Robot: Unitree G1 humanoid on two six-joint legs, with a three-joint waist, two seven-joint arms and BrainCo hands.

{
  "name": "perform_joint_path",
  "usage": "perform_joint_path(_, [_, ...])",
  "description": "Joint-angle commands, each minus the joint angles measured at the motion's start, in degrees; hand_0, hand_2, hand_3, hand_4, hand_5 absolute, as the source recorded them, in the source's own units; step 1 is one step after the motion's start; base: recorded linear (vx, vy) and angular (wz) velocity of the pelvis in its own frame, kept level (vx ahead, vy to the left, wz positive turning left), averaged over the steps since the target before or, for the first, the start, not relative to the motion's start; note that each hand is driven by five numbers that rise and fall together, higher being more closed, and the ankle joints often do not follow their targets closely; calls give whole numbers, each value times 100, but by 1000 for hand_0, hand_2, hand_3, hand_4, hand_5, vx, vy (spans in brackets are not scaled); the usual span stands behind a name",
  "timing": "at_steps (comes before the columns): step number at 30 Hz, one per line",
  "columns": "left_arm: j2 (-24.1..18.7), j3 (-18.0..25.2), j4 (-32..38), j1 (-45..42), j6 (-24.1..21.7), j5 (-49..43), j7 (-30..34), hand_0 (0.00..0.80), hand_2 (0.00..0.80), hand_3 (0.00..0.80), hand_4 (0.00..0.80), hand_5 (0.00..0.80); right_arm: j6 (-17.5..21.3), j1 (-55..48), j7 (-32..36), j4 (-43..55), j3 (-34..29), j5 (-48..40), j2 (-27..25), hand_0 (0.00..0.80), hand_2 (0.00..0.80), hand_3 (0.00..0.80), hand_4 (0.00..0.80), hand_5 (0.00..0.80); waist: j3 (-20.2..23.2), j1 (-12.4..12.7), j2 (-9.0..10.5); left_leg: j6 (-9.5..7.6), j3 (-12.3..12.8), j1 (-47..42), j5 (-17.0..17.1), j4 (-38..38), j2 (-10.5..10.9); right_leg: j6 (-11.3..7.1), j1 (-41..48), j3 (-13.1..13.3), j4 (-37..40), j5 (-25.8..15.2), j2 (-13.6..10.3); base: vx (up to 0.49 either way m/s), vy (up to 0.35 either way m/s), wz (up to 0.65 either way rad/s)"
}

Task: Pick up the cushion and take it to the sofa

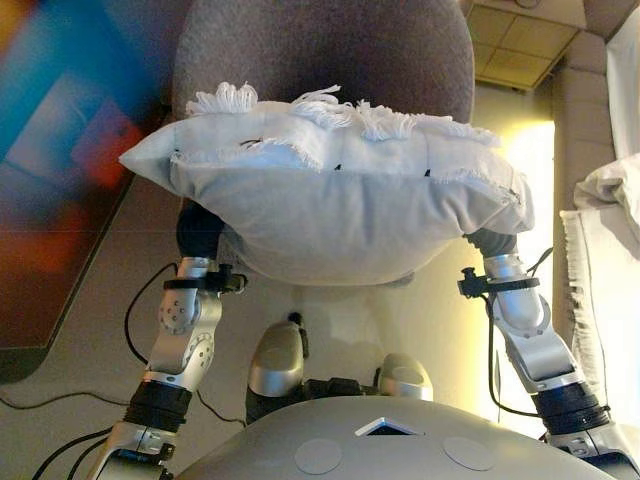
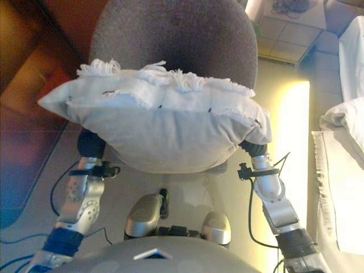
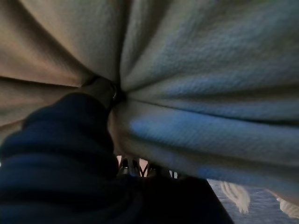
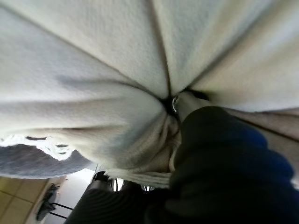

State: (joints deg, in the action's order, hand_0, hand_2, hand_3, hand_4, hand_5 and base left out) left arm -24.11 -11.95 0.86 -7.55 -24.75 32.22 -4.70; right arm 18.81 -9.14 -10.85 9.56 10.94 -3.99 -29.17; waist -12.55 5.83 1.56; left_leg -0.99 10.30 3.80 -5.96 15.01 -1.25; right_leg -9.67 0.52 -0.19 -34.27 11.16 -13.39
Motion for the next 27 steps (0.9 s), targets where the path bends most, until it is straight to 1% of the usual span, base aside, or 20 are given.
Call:
perform_joint_path(1, [-107, -131, 670, 257, -301, -200, 310, 800, 800, 800, 800, 800, 533, 324, -129, 701, 198, -13, 162, 800, 800, 800, 800, 800, 569, -93, 31, 12, -808, 106, 912, -1388, 50, 21, 175, -407, 423, -1188, 650, 412, -32, 17])
perform_joint_path(2, [-109, -109, 661, 263, -266, -188, 351, 800, 800, 800, 800, 800, 518, 328, -143, 685, 198, -15, 164, 800, 800, 800, 800, 800, 547, -127, 23, 21, -870, 27, 885, -1394, 75, 61, 30, -499, 680, -1150, 689, 399, -76, 23])
perform_joint_path(3, [-82, -108, 656, 238, -252, -185, 388, 800, 800, 800, 800, 800, 555, 334, -165, 635, 210, -29, 158, 800, 800, 800, 800, 800, 490, -208, 24, 57, -1007, -215, 797, -1450, 131, 146, -236, -678, 1291, -1089, 685, 406, -117, 19])
perform_joint_path(4, [-69, -133, 657, 213, -276, -207, 398, 800, 800, 800, 800, 800, 621, 327, -191, 597, 235, -22, 147, 800, 800, 800, 800, 800, 420, -298, 45, 86, -1118, -375, 736, -1514, 177, 179, -252, -760, 1759, -1047, 690, 384, -152, 20])
perform_joint_path(5, [-65, -178, 638, 198, -339, -230, 399, 800, 800, 800, 800, 800, 682, 319, -219, 568, 256, 5, 134, 800, 800, 800, 800, 800, 382, -363, 77, 112, -1178, -460, 678, -1541, 220, 186, -280, -762, 2241, -1104, 689, 388, -179, 39])
perform_joint_path(6, [-68, -254, 618, 170, -438, -252, 384, 800, 800, 800, 800, 800, 750, 321, -251, 531, 289, 33, 105, 800, 800, 800, 800, 800, 350, -458, 116, 147, -1248, -578, 552, -1562, 271, 144, -338, -719, 2859, -1325, 682, 363, -176, 69])
perform_joint_path(9, [-42, -340, 686, 163, -485, -310, 366, 800, 800, 800, 800, 800, 666, 526, -404, 418, 405, 87, 110, 800, 800, 800, 800, 800, 265, -666, 123, 164, -1408, -980, 186, -1684, 232, -15, -759, -489, 3425, -1965, 581, 383, -175, 73])
perform_joint_path(11, [-26, -358, 724, 186, -460, -328, 392, 800, 800, 800, 800, 800, 566, 676, -471, 373, 455, 104, 154, 800, 800, 800, 800, 800, 222, -761, 121, 154, -1539, -1233, -55, -1689, 138, -67, -977, -319, 3319, -2152, 531, 387, -215, 49])
perform_joint_path(12, [-47, -341, 727, 213, -452, -304, 432, 800, 800, 800, 800, 800, 551, 731, -477, 359, 452, 105, 160, 800, 800, 800, 800, 800, 221, -748, 125, 159, -1552, -1260, -141, -1620, 75, -48, -945, -365, 3202, -2011, 518, 351, -246, 41])
perform_joint_path(14, [-48, -311, 654, 254, -431, -245, 399, 800, 800, 800, 800, 800, 558, 766, -383, 304, 415, 98, 152, 800, 800, 800, 800, 800, 324, -706, 197, 270, -1581, -1215, -348, -1191, -57, 47, -750, -489, 3204, -1804, 487, 302, -229, 27])
perform_joint_path(16, [1, -267, 644, 243, -364, -140, 312, 800, 800, 800, 800, 800, 505, 782, -284, 321, 373, 5, 88, 800, 800, 800, 800, 800, 406, -724, 210, 401, -1591, -1246, -307, -804, -206, 136, -682, -504, 3116, -1715, 528, 251, -140, 14])
perform_joint_path(17, [2, -213, 731, 213, -317, -66, 306, 800, 800, 800, 800, 800, 471, 735, -200, 405, 332, -67, 2, 800, 800, 800, 800, 800, 460, -722, 192, 573, -1500, -1138, 72, -325, -415, 280, -522, -602, 3068, -1543, 595, 203, -109, 18])
perform_joint_path(18, [15, -205, 754, 196, -347, -74, 328, 800, 800, 800, 800, 800, 469, 710, -181, 416, 317, -53, -33, 800, 800, 800, 800, 800, 449, -701, 217, 652, -1483, -881, 398, 241, -465, 360, -389, -634, 3086, -1491, 609, 234, -193, 23])
perform_joint_path(19, [62, -219, 754, 174, -425, -79, 362, 800, 800, 800, 800, 800, 481, 724, -153, 367, 330, -49, -76, 800, 800, 800, 800, 800, 387, -644, 328, 663, -1366, -436, 617, 1203, -414, 471, -218, -664, 3100, -1464, 546, 166, -219, 23])
perform_joint_path(20, [99, -247, 738, 160, -476, -102, 380, 800, 800, 800, 800, 800, 524, 748, -163, 286, 368, -40, -104, 800, 800, 800, 800, 800, 338, -607, 397, 619, -1225, -66, 591, 1863, -384, 557, -114, -685, 3100, -1447, 524, 184, -208, 19])
perform_joint_path(21, [126, -270, 714, 144, -493, -128, 376, 800, 800, 800, 800, 800, 547, 762, -148, 233, 393, -12, -118, 800, 800, 800, 800, 800, 305, -573, 394, 600, -1113, 152, 633, 1995, -442, 603, -21, -706, 3105, -1406, 554, 168, -114, 5])
perform_joint_path(22, [152, -288, 674, 124, -508, -121, 395, 800, 800, 800, 800, 800, 547, 767, -138, 198, 405, 1, -130, 800, 800, 800, 800, 800, 269, -528, 380, 615, -986, 290, 689, 1901, -544, 610, 95, -733, 3136, -1358, 582, 244, -25, -2])
perform_joint_path(24, [199, -277, 589, 72, -528, -42, 460, 800, 800, 800, 800, 800, 497, 756, -55, 231, 421, -89, -193, 800, 800, 800, 800, 800, 224, -460, 283, 720, -735, 193, 793, 932, -818, 517, 323, -856, 3285, -1224, 608, 297, 113, -5])
perform_joint_path(25, [187, -262, 589, 62, -526, -10, 469, 800, 800, 800, 800, 800, 479, 720, -4, 262, 400, -90, -219, 800, 800, 800, 800, 800, 229, -447, 203, 778, -716, 88, 939, 389, -878, 480, 394, -870, 3358, -1173, 644, 293, 216, -20])
perform_joint_path(27, [192, -258, 601, 91, -466, 61, 382, 800, 800, 800, 800, 800, 408, 668, 80, 323, 360, -102, -247, 800, 800, 800, 800, 800, 220, -389, 66, 881, -869, 35, 1283, -521, -907, 418, 569, -779, 3504, -1098, 692, 262, 204, -15])
